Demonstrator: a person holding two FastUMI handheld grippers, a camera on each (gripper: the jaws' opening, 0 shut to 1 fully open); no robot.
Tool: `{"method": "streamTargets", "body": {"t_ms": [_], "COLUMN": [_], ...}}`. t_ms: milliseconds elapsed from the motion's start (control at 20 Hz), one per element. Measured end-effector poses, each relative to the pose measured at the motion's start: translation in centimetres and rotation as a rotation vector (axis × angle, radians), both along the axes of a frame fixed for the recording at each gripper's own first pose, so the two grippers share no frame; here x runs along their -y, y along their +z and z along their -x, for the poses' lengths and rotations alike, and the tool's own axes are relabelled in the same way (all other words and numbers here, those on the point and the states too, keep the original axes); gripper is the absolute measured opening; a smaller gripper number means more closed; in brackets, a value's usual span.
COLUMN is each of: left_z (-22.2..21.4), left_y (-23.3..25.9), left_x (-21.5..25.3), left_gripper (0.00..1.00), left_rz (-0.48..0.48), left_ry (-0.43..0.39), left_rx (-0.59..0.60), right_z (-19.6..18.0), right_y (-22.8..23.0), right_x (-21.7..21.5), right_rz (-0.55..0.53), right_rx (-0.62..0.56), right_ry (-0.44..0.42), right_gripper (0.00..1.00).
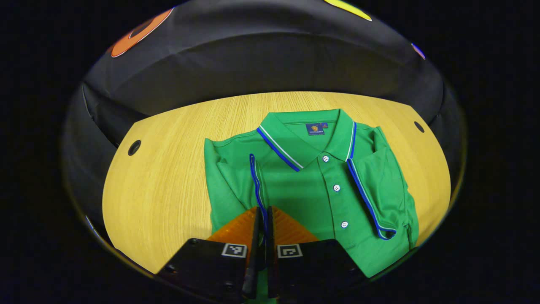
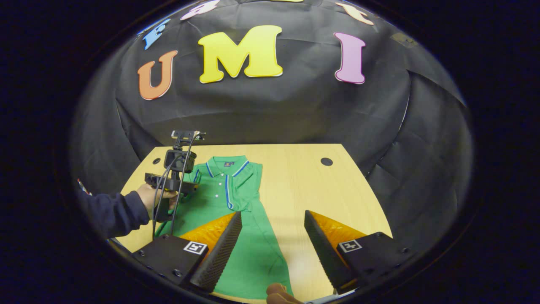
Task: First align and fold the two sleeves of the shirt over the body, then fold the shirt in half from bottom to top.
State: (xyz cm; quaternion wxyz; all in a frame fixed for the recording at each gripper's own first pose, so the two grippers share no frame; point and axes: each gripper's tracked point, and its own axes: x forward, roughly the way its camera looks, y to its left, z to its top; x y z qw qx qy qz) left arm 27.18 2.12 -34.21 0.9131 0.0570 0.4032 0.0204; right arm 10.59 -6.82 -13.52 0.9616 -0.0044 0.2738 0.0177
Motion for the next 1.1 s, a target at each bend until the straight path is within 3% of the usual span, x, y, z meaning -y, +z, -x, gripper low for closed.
{"method": "streamTargets", "body": {"t_ms": [50,100,200,250,550,750,950,1100], "left_z": [0.0,0.2,0.8,1.0,5.6,9.8,15.0,19.7], "left_y": [0.2,0.0,0.5,1.2,5.2,9.1,12.6,12.1], "left_x": [0.5,1.0,1.0,0.7,-2.8,-5.4,-6.0,-6.1], "left_gripper": [0.18,0.43,0.78,0.86,1.0,0.98,0.98,0.98], "left_rz": [0.035,0.066,0.098,0.105,0.136,0.116,0.048,0.063], "left_ry": [-0.005,-0.01,-0.005,0.004,0.082,0.095,0.043,0.032], "left_rx": [0.005,0.002,0.006,0.024,0.125,0.246,0.364,0.347], "right_z": [-0.1,0.0,0.1,0.1,1.4,3.0,4.2,5.2], "right_y": [0.0,0.0,0.1,0.2,0.4,-1.0,-2.6,-4.2], "right_x": [-0.1,-0.3,-0.5,-0.5,-1.8,-2.4,-2.2,-1.5], "right_rz": [-0.002,-0.01,-0.017,-0.017,-0.011,-0.012,0.014,0.032], "right_rx": [-0.002,0.0,0.004,0.005,0.048,0.043,0.024,-0.01], "right_ry": [0.003,0.01,0.013,0.015,0.062,0.083,0.1,0.101], "right_gripper": [0.97,0.97,0.96,0.96,0.96,0.97,0.97,0.97]}}
